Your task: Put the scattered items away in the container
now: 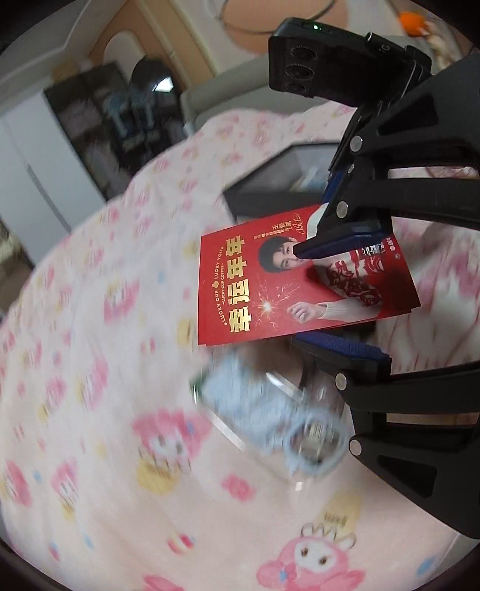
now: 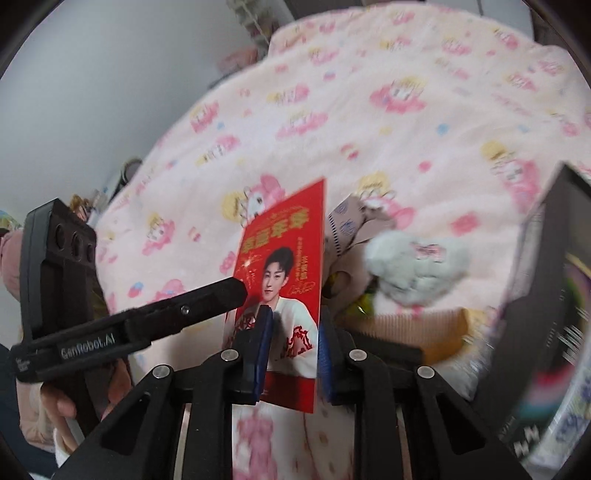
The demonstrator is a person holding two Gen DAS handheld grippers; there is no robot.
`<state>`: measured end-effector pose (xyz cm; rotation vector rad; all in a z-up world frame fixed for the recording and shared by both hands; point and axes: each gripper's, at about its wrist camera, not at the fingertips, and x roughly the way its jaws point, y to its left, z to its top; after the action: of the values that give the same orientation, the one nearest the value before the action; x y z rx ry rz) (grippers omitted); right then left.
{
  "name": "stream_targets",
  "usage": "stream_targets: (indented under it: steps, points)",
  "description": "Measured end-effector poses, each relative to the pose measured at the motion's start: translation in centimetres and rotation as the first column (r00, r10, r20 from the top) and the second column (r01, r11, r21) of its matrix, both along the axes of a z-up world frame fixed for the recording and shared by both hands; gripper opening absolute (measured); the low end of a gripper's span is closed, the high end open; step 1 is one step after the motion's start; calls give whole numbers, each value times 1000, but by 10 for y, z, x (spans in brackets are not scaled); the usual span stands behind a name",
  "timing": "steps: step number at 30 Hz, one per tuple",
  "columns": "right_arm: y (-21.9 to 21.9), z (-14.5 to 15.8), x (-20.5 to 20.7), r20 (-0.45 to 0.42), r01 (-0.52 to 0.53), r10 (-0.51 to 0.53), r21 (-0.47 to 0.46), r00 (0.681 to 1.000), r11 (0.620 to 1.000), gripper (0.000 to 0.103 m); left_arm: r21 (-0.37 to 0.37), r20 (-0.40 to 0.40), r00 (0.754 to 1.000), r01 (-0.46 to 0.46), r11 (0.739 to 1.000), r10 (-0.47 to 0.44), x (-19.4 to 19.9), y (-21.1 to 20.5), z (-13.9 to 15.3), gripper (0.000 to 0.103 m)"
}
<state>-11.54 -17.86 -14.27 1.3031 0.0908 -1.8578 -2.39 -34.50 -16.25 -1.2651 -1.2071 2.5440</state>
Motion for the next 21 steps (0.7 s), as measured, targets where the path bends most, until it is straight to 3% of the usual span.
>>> stream_targets:
  steps: [5, 12, 15, 21]
  points:
    - [63, 38, 21, -64, 95, -98, -52, 993, 994, 20, 9, -67, 992, 109, 994, -108, -9, 56, 31, 40]
    - [170, 67, 47, -64, 238, -245, -107, 967, 965, 20, 37, -146, 941, 313, 949, -305, -21, 148, 59, 40]
    - [205, 68, 60, -114, 303, -309, -68, 944, 951, 20, 6, -131, 923, 366, 931, -362, -21, 193, 58, 40]
    - [278, 44, 88, -70, 405, -408, -54, 910, 913, 20, 2, -42, 883, 467, 884, -467, -14, 263, 34, 40]
